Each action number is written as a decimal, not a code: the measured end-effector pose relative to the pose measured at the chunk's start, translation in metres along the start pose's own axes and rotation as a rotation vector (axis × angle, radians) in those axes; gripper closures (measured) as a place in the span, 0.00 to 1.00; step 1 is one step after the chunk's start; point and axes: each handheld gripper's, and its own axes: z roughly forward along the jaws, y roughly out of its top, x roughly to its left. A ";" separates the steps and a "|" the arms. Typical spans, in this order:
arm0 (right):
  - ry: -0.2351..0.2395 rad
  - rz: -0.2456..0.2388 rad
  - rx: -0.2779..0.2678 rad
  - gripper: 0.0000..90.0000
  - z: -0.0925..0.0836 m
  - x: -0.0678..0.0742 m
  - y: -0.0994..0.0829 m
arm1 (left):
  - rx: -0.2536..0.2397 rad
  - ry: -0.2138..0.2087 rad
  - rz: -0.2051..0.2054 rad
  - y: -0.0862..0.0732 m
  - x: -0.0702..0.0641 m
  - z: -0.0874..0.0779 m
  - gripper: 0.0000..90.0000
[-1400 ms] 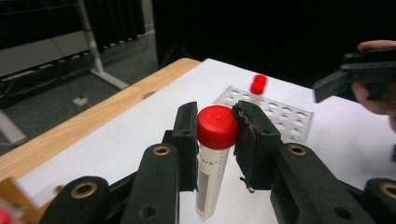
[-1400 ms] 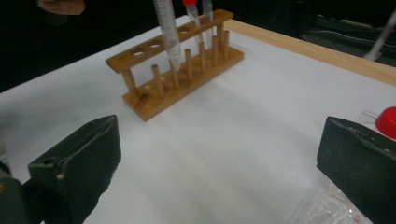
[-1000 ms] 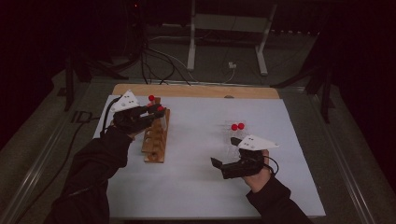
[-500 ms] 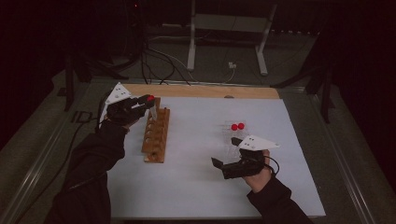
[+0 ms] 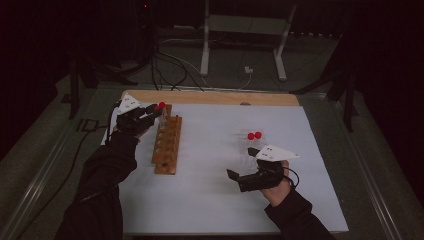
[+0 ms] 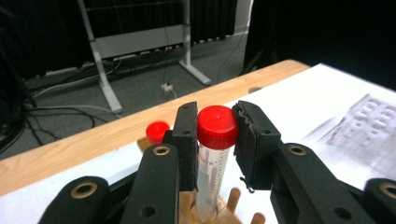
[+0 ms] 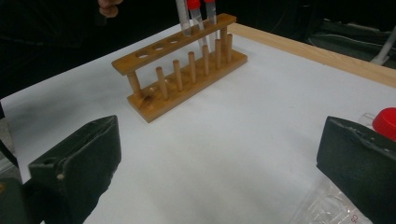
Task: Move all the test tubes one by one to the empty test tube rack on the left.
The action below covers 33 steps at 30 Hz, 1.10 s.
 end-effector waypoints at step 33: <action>0.018 0.006 -0.003 0.00 -0.002 -0.002 0.002 | 0.073 -0.010 -0.029 -0.032 0.001 0.012 0.61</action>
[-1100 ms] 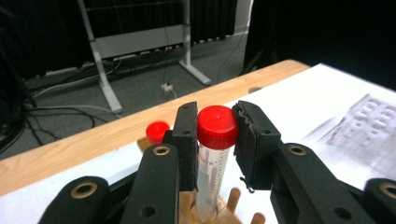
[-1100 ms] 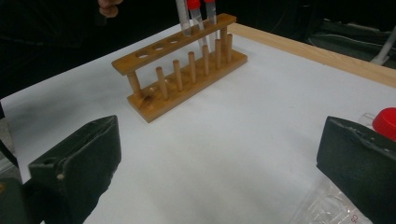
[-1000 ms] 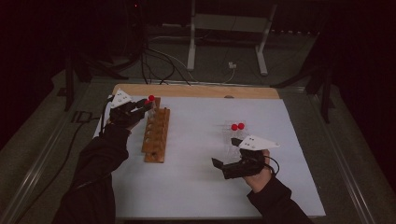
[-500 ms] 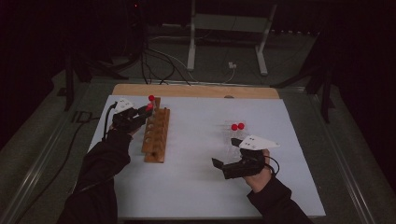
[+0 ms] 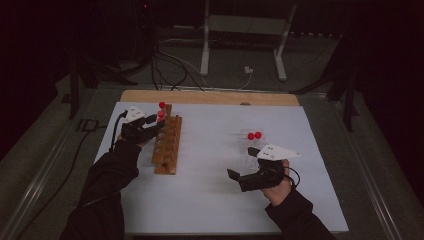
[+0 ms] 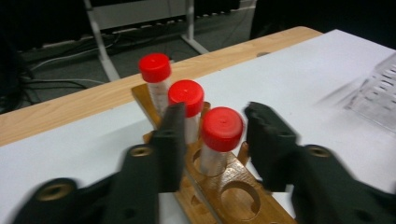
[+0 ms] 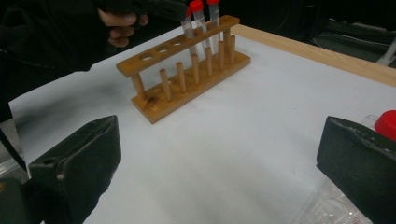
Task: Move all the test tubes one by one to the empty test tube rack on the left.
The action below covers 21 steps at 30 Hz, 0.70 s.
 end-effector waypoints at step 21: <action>-0.182 0.000 -0.030 0.00 -0.019 -0.046 0.013 | -0.038 -0.241 0.007 0.004 -0.040 -0.037 0.03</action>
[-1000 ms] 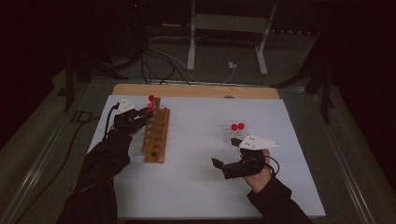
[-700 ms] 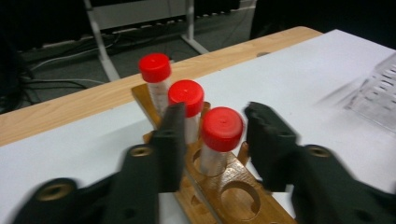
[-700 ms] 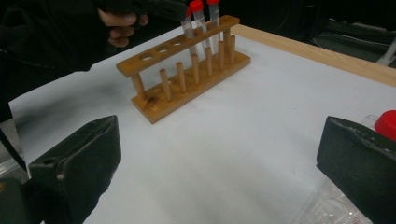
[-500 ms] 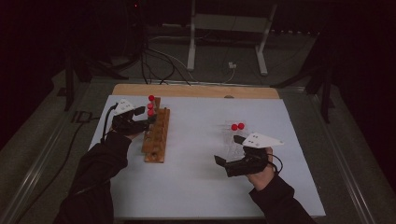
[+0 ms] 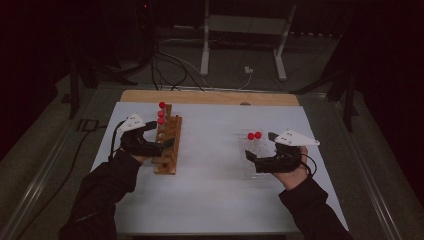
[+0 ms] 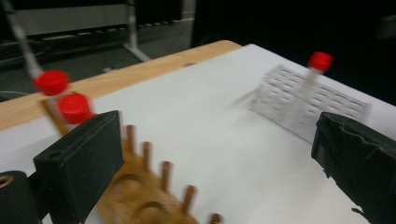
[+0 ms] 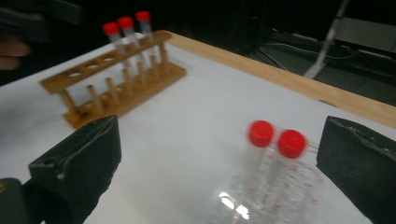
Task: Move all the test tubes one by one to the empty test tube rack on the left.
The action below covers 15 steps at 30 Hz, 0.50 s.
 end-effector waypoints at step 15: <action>-0.063 0.083 0.089 0.32 0.022 -0.047 -0.030 | -0.010 -0.070 0.020 -0.005 -0.020 -0.005 0.03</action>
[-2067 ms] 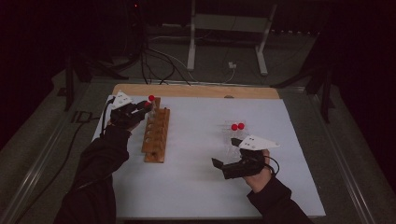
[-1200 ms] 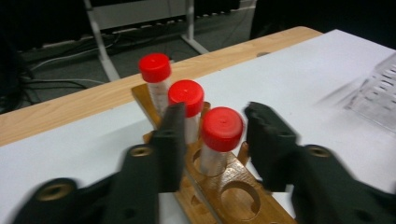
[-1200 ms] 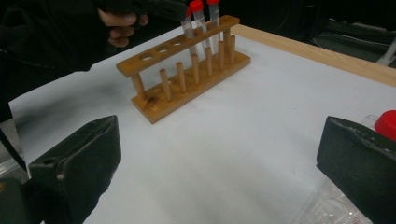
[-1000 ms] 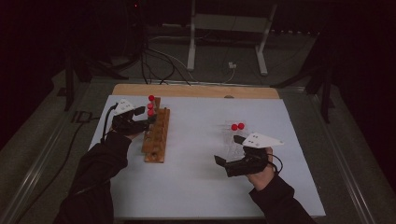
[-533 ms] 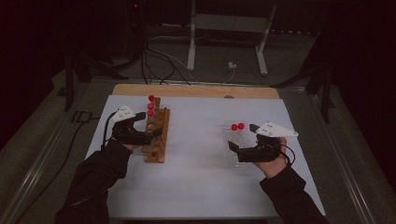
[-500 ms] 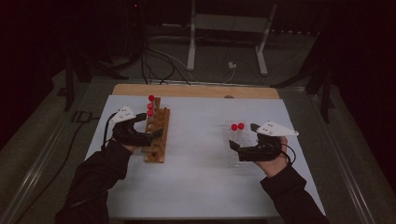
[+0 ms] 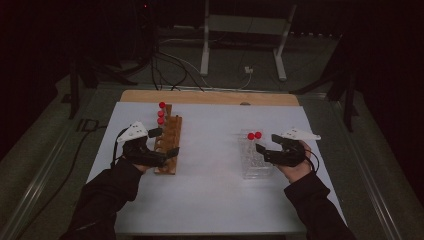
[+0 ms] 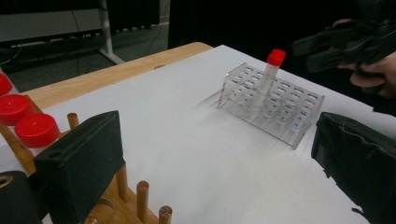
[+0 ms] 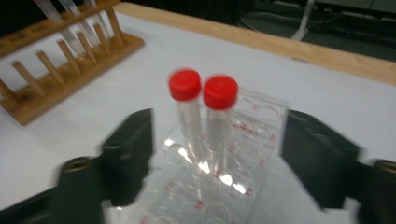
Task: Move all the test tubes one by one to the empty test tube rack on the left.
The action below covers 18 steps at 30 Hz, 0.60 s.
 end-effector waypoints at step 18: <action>0.020 0.008 0.098 0.70 0.031 -0.010 -0.007 | 0.016 -0.010 -0.005 -0.005 0.001 0.004 0.03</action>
